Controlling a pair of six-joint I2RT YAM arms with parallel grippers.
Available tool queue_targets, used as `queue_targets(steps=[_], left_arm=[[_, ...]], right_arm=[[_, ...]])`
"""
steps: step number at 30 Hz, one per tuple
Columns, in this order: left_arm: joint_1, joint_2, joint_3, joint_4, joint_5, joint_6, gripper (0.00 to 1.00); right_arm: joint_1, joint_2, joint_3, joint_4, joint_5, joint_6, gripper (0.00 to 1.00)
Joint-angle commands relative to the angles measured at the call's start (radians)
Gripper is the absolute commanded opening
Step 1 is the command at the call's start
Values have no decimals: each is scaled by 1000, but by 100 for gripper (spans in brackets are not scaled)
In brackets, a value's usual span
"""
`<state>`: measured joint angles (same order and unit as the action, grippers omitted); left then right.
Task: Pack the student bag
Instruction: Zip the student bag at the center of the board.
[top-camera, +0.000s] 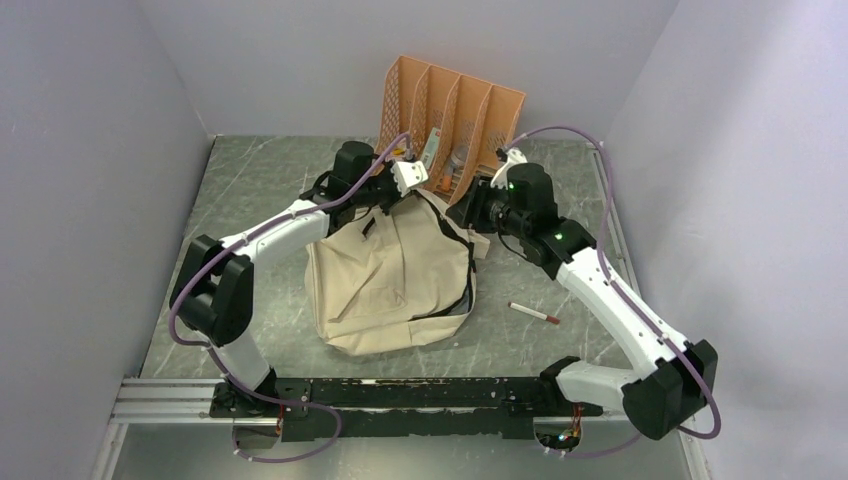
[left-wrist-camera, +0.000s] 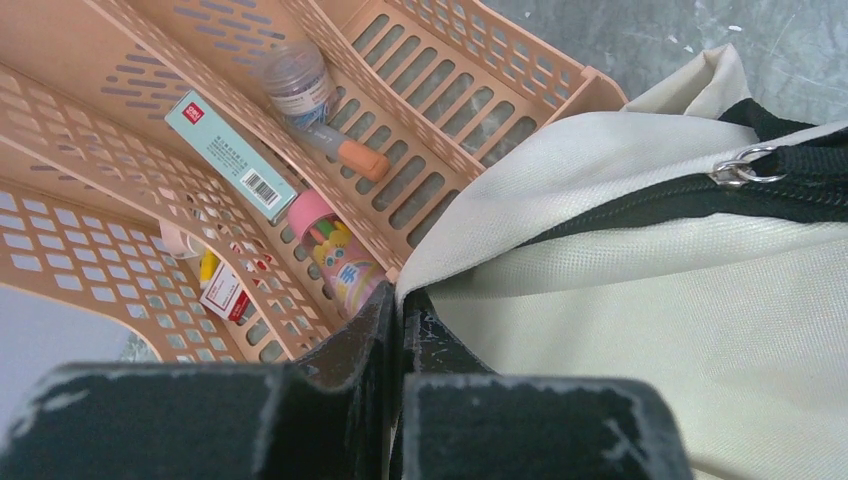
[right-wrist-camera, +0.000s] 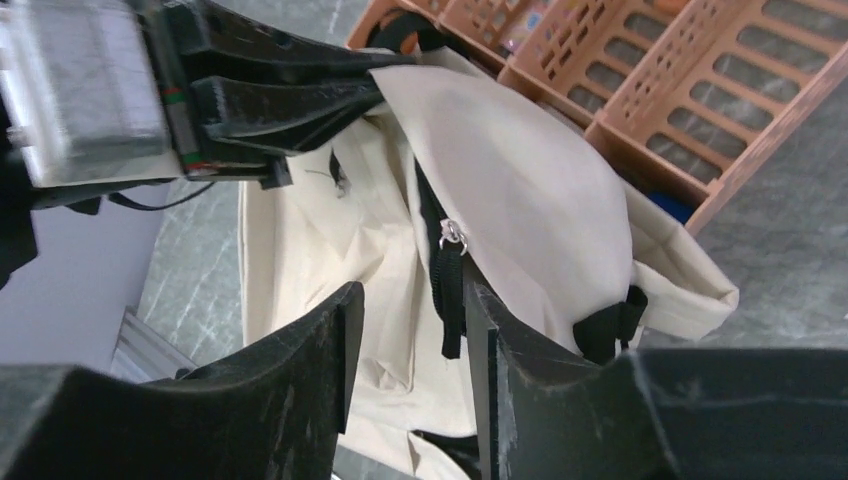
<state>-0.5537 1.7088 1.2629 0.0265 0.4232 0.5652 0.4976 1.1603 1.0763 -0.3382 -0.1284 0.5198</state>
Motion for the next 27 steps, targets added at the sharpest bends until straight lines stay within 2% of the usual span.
queue_targets(steps=[1, 5, 10, 16, 27], left_arm=[[-5, -47, -5, 104, 49, 26, 5], [-5, -52, 0, 101, 48, 27, 5], [-4, -52, -8, 104, 56, 26, 5], [-4, -50, -10, 109, 52, 20, 5], [-5, -48, -20, 114, 62, 10, 5]], right_arm=[[-5, 50, 59, -124, -44, 17, 47], [-6, 95, 86, -168, -100, -26, 46], [-5, 111, 78, -160, -109, -44, 40], [-6, 101, 63, -166, -91, -108, 48], [-7, 127, 52, -120, -124, -148, 42]])
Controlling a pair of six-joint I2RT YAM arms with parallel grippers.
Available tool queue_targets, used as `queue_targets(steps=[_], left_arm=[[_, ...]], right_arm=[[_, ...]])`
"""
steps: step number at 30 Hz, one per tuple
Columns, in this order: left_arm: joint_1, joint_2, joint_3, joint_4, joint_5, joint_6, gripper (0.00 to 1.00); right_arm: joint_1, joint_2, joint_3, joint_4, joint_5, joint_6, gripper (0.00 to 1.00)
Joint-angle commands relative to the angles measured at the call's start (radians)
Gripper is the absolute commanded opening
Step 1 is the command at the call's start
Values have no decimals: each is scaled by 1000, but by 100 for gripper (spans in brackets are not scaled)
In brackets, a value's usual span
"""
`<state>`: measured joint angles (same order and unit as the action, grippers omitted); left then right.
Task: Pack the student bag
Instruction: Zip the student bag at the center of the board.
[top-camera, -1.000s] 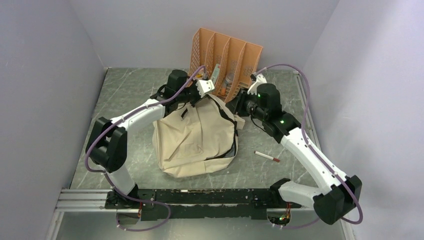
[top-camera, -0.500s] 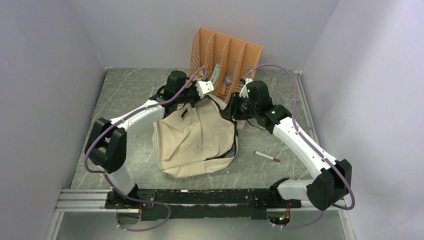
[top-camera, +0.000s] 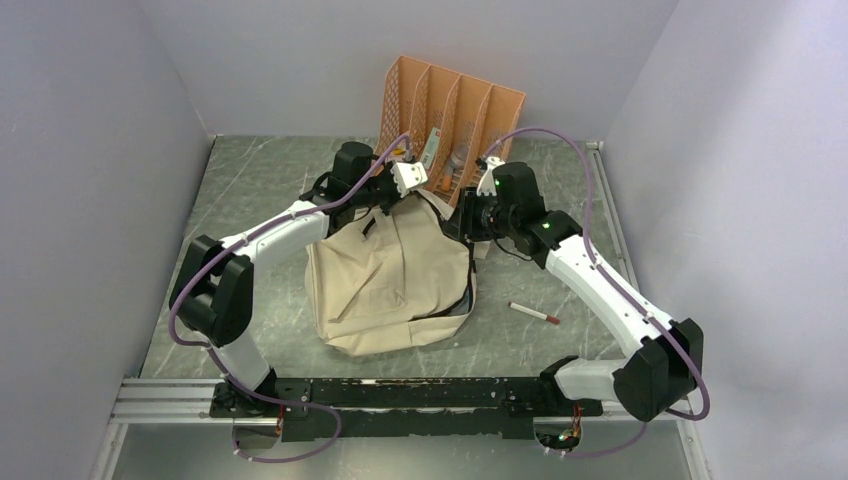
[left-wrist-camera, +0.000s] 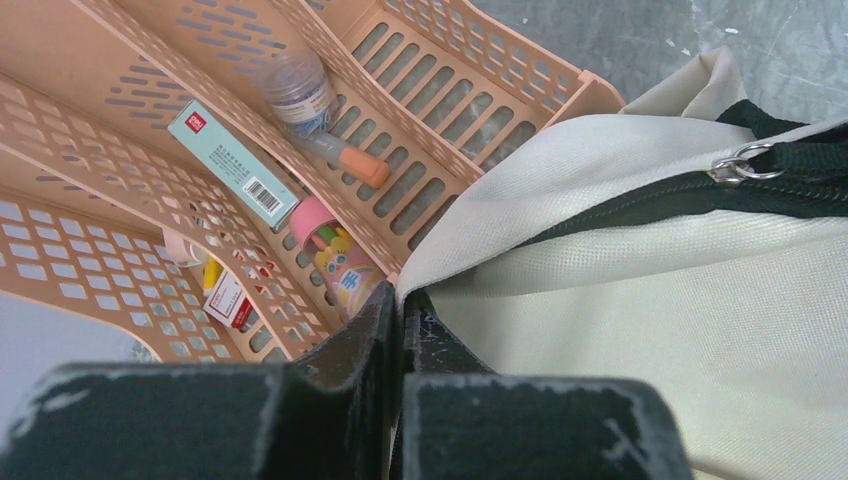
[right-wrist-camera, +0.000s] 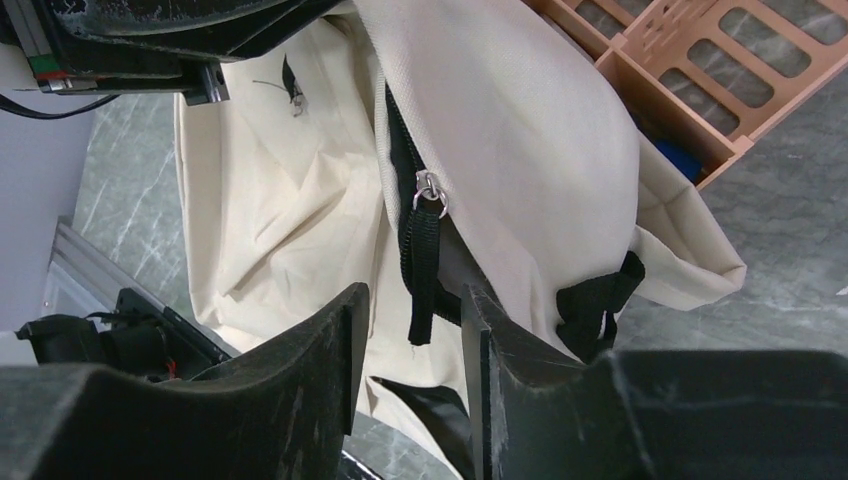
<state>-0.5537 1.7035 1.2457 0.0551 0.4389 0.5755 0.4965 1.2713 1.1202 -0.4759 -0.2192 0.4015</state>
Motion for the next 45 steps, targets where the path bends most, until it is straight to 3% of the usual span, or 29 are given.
queue_targets(steps=[1, 17, 22, 25, 33, 45], left_arm=[[-3, -42, -1, 85, 47, 0, 5], [-4, -36, 1, 75, 39, 4, 5], [-5, -37, -2, 75, 35, 5, 5], [-4, -33, -2, 74, 31, 7, 5], [-5, -25, -5, 76, 21, 9, 5], [18, 29, 33, 74, -178, -89, 5]], right_arm=[[-5, 21, 6, 21, -38, -29, 40], [-6, 97, -6, 45, -65, -40, 27], [-6, 72, -8, 43, -32, -49, 14], [-7, 15, -31, 86, 2, -51, 0], [-14, -143, -91, 188, 31, -87, 0], [-19, -150, -97, 41, -236, -103, 0]])
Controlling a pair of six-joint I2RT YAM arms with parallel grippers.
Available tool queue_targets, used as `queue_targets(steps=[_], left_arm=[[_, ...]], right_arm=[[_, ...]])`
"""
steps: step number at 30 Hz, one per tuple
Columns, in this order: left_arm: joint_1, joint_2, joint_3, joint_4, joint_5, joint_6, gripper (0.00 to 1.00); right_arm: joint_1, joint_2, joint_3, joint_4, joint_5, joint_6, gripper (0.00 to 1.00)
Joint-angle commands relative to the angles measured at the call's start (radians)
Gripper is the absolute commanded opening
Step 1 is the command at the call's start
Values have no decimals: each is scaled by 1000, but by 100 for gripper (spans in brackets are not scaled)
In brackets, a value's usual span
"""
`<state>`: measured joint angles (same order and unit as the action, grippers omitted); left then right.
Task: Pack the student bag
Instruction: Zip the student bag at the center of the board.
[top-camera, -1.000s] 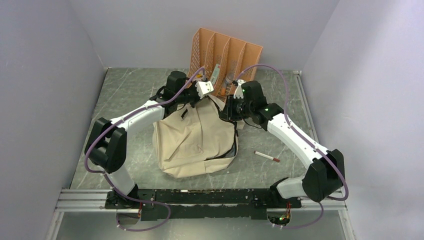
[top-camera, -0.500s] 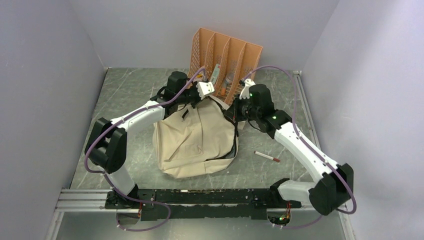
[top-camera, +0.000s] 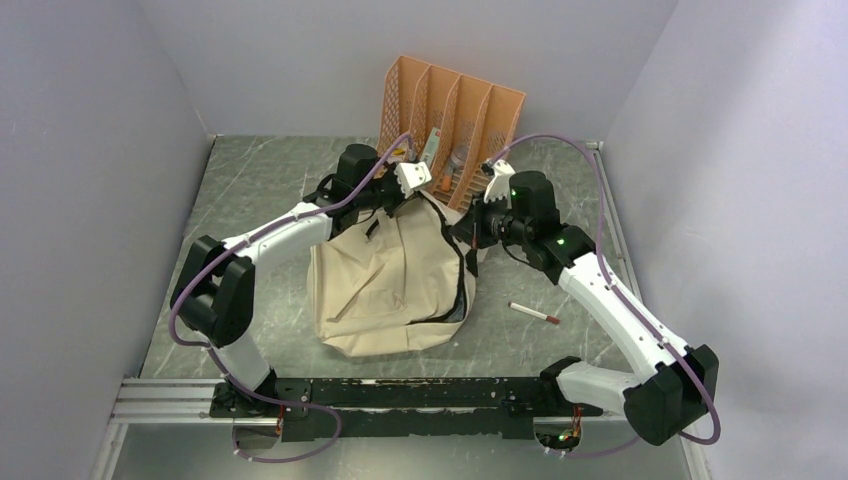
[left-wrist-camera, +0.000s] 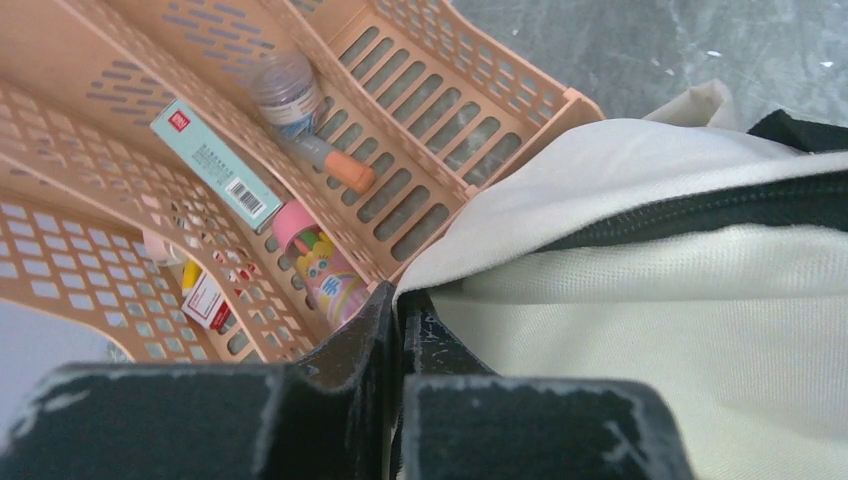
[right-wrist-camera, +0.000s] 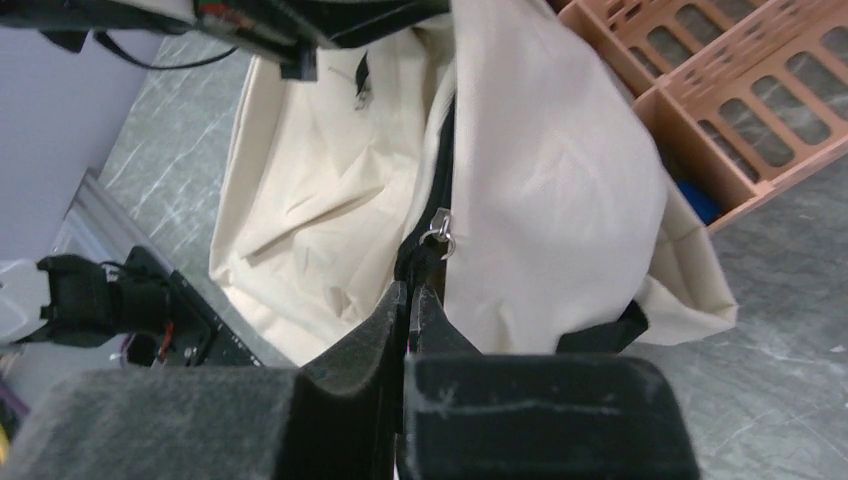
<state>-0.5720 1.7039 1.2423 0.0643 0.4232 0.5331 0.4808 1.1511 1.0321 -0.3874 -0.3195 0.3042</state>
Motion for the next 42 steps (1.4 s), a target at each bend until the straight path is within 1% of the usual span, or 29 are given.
queue_targets(steps=[1, 4, 10, 16, 21, 24, 27, 29, 30, 32, 33, 34, 35, 36, 38, 39, 40, 42], left_arm=[[42, 40, 44, 63, -181, -59, 5], [61, 67, 67, 55, -226, -96, 5], [96, 98, 86, 39, -320, -119, 5], [134, 111, 103, 22, -377, -130, 5], [165, 106, 101, 30, -384, -149, 5], [166, 99, 99, 35, -388, -153, 5], [166, 76, 90, 47, -373, -170, 5], [166, 37, 68, 69, -317, -166, 17], [166, 10, 44, 94, -270, -157, 25], [166, -59, -19, 152, -123, -126, 46], [166, -99, -56, 186, -34, -102, 69], [164, -137, -89, 209, 56, -71, 81], [163, -171, -122, 227, 171, -36, 84], [162, -203, -162, 244, 255, 3, 85], [149, -245, -195, 263, 358, 64, 85], [137, -253, -186, 237, 383, 98, 85], [113, -251, -161, 180, 397, 147, 85], [46, -233, -88, -7, 396, 317, 84]], right_arm=[[-4, -36, -19, -52, -157, 2, 0], [-4, -69, -57, -54, -198, 37, 0], [-4, -126, -122, -88, -222, 73, 0], [-4, -182, -205, -143, -232, 97, 0], [-4, -225, -272, -187, -231, 108, 0], [-4, -245, -310, -186, -237, 127, 0], [-4, -256, -314, -179, -217, 136, 0], [-4, -274, -291, -163, -166, 142, 0], [-4, -282, -277, -150, -142, 141, 0], [-4, -293, -245, -123, -86, 137, 0], [-4, -295, -236, -105, -68, 136, 0], [-3, -294, -229, -89, -54, 135, 0], [-4, -291, -225, -73, -51, 137, 0], [-4, -283, -222, -63, -52, 138, 0], [-3, -265, -218, -49, -61, 138, 0], [-4, -256, -219, -44, -71, 138, 0], [-4, -251, -221, -37, -78, 139, 0], [-4, -248, -231, -23, -88, 142, 0]])
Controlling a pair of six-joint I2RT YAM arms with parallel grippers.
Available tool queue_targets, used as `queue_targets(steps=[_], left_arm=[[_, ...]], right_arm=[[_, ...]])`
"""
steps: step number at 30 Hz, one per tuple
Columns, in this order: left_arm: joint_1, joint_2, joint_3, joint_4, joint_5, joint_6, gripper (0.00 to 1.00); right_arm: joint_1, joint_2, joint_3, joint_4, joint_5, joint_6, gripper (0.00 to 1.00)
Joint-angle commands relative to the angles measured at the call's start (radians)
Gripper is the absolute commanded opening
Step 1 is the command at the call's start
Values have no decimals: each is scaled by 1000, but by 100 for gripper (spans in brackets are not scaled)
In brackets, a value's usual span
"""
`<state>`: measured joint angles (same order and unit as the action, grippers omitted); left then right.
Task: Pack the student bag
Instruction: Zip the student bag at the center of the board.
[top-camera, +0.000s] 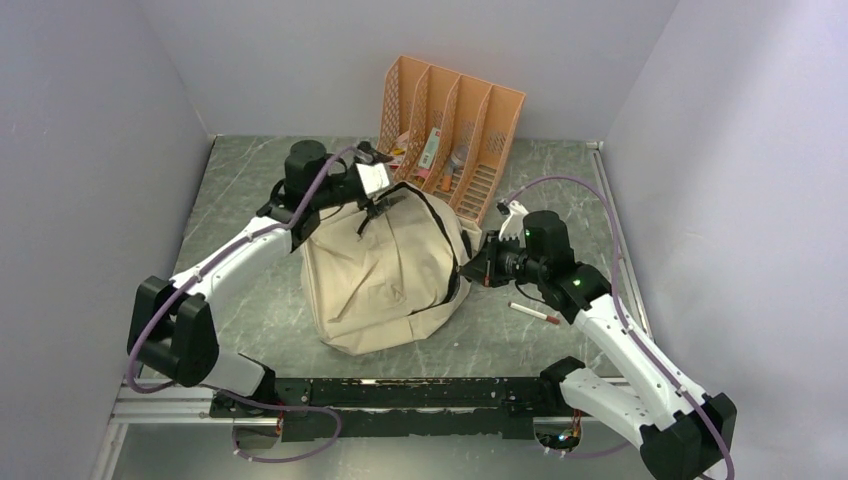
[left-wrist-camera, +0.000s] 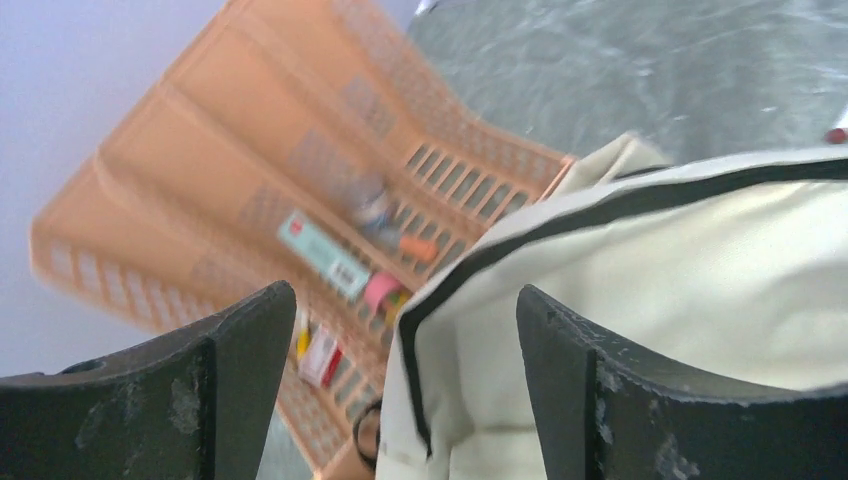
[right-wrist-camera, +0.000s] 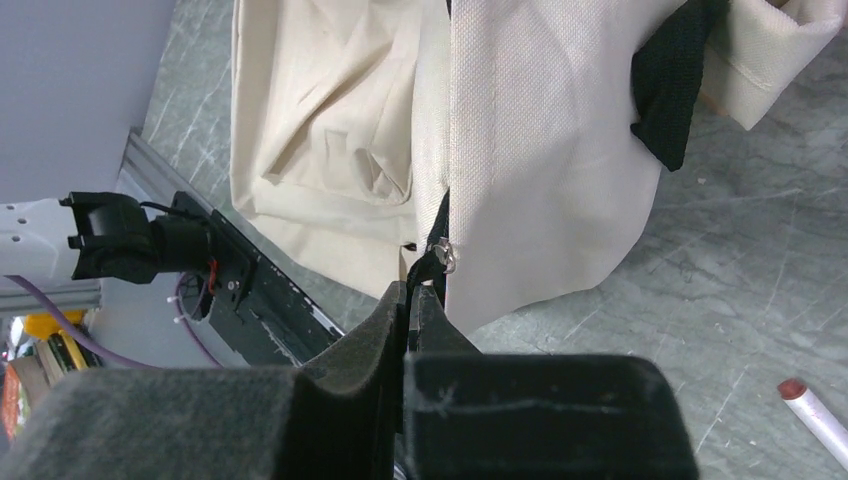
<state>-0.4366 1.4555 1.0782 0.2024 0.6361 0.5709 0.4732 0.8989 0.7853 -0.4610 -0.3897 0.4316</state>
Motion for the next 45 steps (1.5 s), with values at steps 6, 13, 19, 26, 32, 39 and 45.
queue_targets(steps=[6, 13, 19, 26, 32, 39, 45], left_arm=[[-301, 135, 236, -523, 88, 616, 84], [-391, 239, 339, -670, 20, 730, 78], [-410, 270, 362, -690, -21, 743, 68], [-415, 288, 375, -653, -86, 712, 52], [-413, 321, 425, -648, -95, 656, 20], [-415, 297, 474, -625, -124, 553, 5], [-415, 177, 490, -492, -148, 380, 5]], right_arm=[[4, -8, 7, 54, -14, 17, 0], [4, -29, -4, 50, -11, 22, 0], [4, -32, -11, 58, -14, 28, 0], [4, -29, -9, 52, -15, 20, 0], [4, -29, -5, 50, -18, 19, 0], [4, -46, 35, 57, -1, 27, 0], [4, -93, 112, 134, 110, 49, 0]])
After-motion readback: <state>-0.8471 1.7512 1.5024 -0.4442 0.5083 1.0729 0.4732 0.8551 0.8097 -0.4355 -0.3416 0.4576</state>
